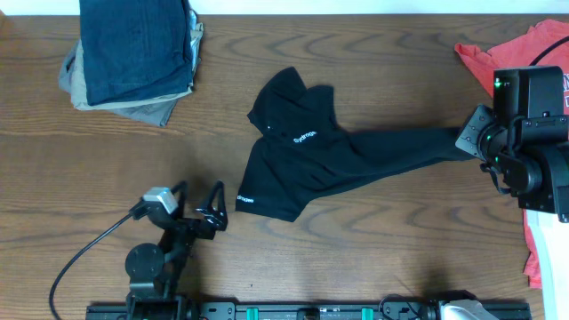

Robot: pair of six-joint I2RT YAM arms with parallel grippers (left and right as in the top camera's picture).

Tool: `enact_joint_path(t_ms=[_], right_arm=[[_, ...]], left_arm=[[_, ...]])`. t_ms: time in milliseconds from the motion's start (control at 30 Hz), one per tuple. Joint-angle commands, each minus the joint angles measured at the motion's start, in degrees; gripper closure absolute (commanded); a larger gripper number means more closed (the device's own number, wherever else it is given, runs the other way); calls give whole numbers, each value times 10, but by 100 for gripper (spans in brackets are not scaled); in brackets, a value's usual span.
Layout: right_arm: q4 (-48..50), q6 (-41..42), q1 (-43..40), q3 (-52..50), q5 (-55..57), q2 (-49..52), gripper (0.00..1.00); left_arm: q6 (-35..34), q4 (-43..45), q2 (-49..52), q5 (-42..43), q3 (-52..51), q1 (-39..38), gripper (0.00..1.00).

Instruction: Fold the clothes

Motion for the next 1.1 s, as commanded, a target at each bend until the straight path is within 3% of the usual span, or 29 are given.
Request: enact_joint_path(t_ms=[0, 100, 267, 500, 667, 933, 1067], right_arm=[[0, -12, -4, 0, 18, -5, 99], [0, -12, -4, 0, 17, -5, 99], [5, -12, -4, 0, 16, -5, 99], [13, -12, -4, 0, 1, -5, 99], [22, -12, -4, 0, -8, -3, 99], [27, -12, -4, 0, -8, -3, 99], [27, -12, -4, 0, -8, -3, 99]], left_arm=[[-39, -21, 30, 94, -9, 2, 2], [-38, -21, 61, 97, 2, 2, 2], [50, -42, 135, 106, 85, 2, 2], [183, -272, 322, 57, 307, 2, 2], [197, -386, 466, 8, 404, -7, 2], [188, -315, 616, 11, 410, -26, 2], [173, -297, 676, 69, 410, -26, 2]])
